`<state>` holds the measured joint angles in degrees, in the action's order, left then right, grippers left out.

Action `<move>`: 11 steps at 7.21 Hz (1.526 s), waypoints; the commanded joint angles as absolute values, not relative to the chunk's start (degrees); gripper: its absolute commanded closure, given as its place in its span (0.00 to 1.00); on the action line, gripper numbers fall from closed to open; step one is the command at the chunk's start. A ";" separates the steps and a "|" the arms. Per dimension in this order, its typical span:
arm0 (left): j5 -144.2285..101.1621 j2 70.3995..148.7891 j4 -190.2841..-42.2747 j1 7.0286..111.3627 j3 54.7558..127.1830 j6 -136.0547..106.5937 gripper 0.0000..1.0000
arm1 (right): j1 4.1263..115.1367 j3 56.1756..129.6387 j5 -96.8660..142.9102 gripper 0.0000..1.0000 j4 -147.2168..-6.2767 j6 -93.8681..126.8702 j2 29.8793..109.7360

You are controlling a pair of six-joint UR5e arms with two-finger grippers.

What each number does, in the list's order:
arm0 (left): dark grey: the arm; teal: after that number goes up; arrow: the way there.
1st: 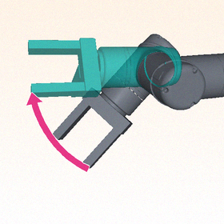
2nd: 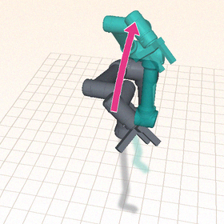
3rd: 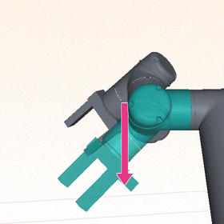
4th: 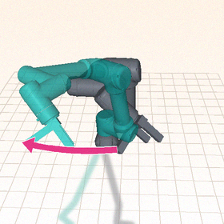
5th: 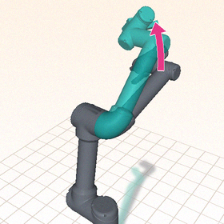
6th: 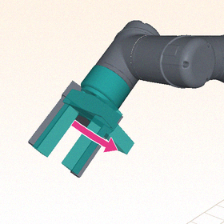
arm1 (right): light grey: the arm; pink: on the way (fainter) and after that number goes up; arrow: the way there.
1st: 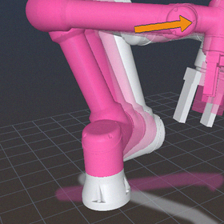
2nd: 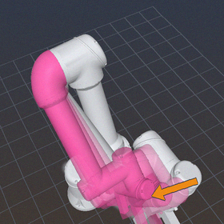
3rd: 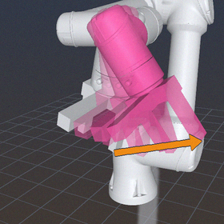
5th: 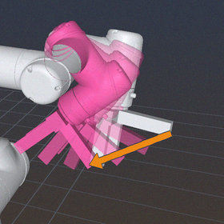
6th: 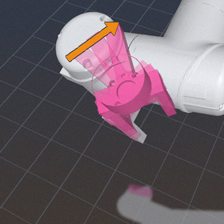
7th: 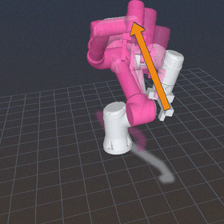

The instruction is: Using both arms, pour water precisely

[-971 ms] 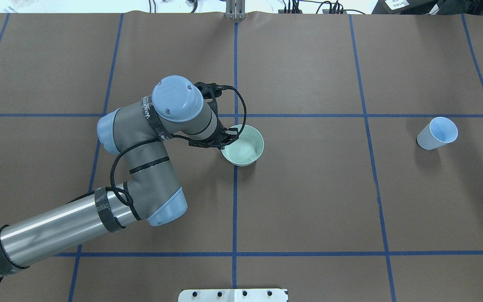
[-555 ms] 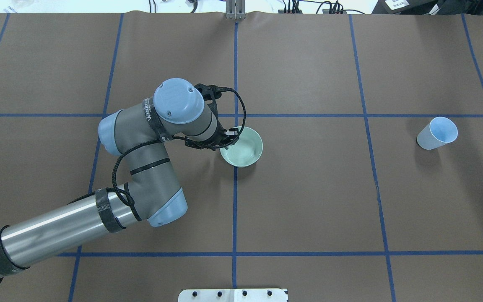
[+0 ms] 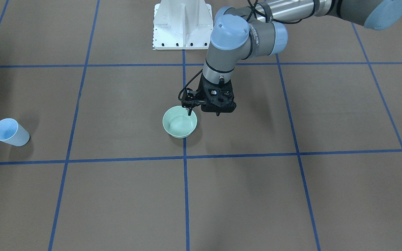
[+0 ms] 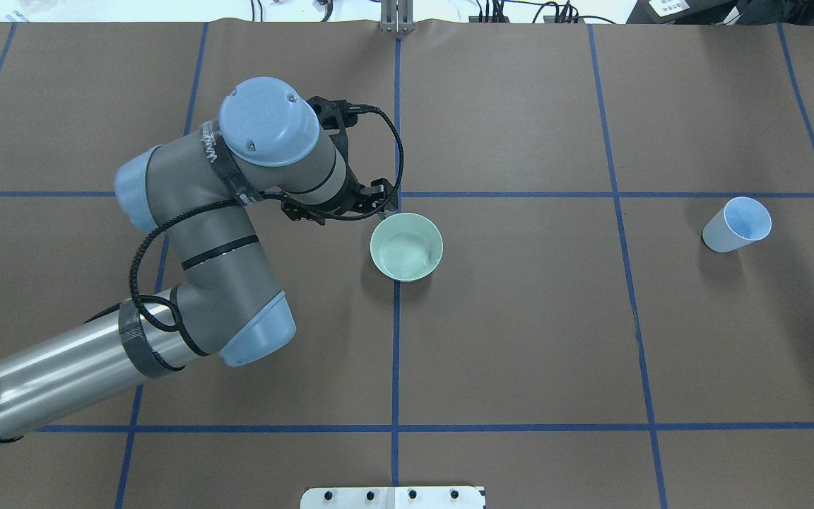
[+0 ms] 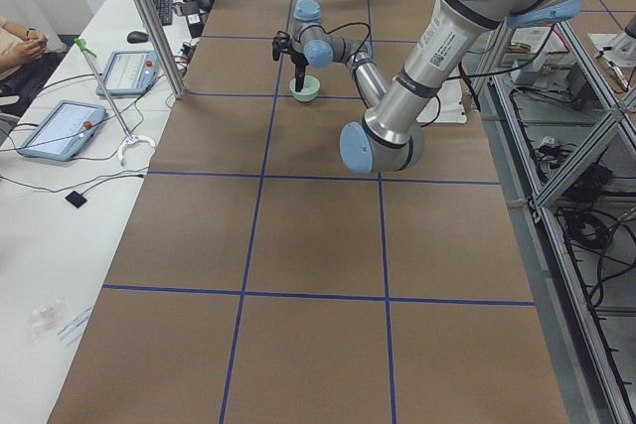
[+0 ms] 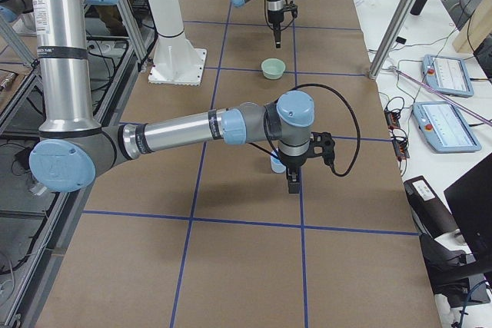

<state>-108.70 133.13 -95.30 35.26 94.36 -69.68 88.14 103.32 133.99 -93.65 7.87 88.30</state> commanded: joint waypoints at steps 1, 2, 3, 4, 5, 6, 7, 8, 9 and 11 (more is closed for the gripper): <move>-112.81 128.35 -85.72 40.05 104.55 -60.78 0.00 | 85.19 107.82 134.04 0.00 -93.60 17.01 88.33; -117.11 124.41 -85.08 43.99 107.72 -55.51 0.00 | 82.03 110.28 133.69 0.00 -93.60 22.79 88.24; -118.55 118.71 -85.08 47.51 110.97 -48.93 0.00 | 77.48 113.70 132.38 0.00 -93.52 30.16 87.98; -118.91 112.74 -84.99 51.12 114.22 -42.25 0.00 | 73.69 116.69 129.06 0.00 -92.91 38.50 87.11; -122.22 108.67 -84.99 56.46 115.04 -34.79 0.00 | 70.26 117.41 127.02 0.00 -91.94 43.80 86.58; -124.69 105.33 -84.99 61.21 114.87 -26.80 0.00 | 67.96 118.55 124.74 0.00 -91.24 48.38 86.31; -126.02 102.68 -84.90 65.35 114.70 -20.54 0.00 | 65.42 120.22 121.32 0.00 -91.23 53.47 85.61; -127.08 99.87 -84.99 69.48 114.35 -14.21 0.00 | 61.91 121.54 116.42 0.00 -91.14 59.18 85.52; -127.18 97.23 -84.99 73.00 113.21 -6.32 0.00 | 58.66 122.34 110.71 0.00 -91.23 63.59 85.60; -128.14 95.37 -84.99 78.38 109.35 3.04 0.00 | 50.24 122.96 96.77 0.00 -91.40 72.55 85.87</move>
<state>-127.39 96.72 -84.99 75.04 111.61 -2.96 55.91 122.44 106.24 -91.27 66.68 85.67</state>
